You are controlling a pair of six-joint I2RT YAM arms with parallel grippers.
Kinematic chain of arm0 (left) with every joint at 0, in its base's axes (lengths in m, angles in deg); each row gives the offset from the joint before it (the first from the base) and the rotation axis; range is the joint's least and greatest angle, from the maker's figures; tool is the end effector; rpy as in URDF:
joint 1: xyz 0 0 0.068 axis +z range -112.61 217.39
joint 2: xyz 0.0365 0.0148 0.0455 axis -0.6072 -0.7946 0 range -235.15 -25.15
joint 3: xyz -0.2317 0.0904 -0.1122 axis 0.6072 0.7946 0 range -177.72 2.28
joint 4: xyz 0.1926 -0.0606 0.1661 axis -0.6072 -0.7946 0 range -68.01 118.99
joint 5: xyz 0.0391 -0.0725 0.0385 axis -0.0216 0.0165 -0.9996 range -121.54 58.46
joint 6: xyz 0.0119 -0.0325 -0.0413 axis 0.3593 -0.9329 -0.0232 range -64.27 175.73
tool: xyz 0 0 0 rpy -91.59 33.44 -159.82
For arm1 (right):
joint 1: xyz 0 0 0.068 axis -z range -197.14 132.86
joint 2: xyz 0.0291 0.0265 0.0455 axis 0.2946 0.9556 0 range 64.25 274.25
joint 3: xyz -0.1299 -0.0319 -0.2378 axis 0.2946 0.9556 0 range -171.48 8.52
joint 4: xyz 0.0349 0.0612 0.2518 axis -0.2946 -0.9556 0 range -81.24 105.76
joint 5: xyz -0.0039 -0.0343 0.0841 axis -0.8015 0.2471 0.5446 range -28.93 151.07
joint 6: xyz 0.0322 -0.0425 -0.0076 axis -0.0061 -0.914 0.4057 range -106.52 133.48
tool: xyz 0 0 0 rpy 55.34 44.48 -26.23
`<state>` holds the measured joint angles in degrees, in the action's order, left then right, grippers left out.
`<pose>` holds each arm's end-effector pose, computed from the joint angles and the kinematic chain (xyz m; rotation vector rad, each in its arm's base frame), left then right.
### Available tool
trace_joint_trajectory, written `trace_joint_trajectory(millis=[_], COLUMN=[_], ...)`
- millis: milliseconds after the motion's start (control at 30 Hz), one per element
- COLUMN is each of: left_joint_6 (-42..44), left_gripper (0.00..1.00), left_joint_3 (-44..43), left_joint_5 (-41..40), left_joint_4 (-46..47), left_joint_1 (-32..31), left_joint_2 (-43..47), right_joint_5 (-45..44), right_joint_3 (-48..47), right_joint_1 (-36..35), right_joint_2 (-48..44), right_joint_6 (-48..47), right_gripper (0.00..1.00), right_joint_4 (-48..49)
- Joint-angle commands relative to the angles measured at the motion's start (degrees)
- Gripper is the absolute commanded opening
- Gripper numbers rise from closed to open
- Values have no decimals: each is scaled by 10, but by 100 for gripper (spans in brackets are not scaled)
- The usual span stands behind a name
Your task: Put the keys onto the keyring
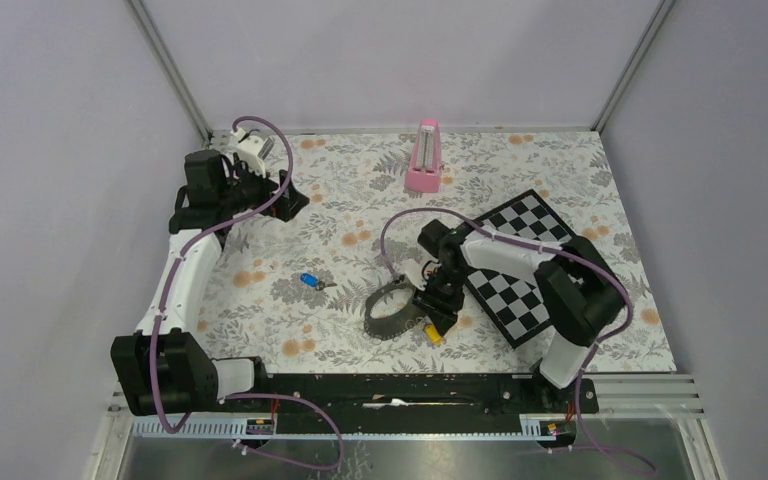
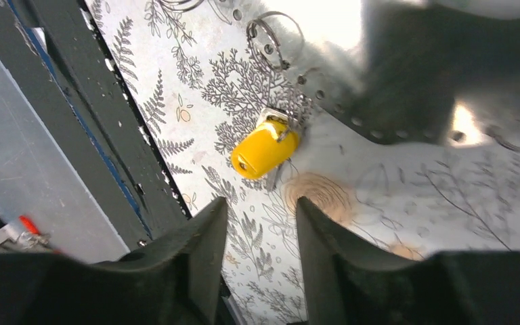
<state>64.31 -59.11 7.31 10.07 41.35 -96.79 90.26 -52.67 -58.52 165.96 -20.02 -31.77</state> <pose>0.2783 -0.0031 0.3300 0.4849 1.9439 -0.5620 0.2154 0.2129 0.1534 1.8576 -2.4038 -0.7928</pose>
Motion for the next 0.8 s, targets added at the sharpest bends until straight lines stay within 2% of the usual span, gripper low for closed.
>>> trace_joint_trajectory(millis=[0,133,333,467,600,767], left_joint_6=[1,4,26,54,158,247], left_gripper=[99,99,99,99,99,99], left_joint_3=[-22,-4,23,39,39,70], left_joint_5=[-28,-25,42,66,97,121], left_joint_4=[12,13,-16,-48,-133,-165], left_joint_1=[10,11,11,11,9,1], left_joint_2=[8,14,31,35,19,24], right_joint_5=[-10,-16,-13,-43,-62,-52], right_joint_3=[-3,1,50,101,143,151], right_joint_1=[34,62,64,65,65,65], right_joint_2=[-93,-161,-245,-294,-333,-328], right_joint_6=[-3,12,39,61,78,92], right_gripper=[54,73,83,99,100,100], right_joint_4=[20,76,202,283,345,358])
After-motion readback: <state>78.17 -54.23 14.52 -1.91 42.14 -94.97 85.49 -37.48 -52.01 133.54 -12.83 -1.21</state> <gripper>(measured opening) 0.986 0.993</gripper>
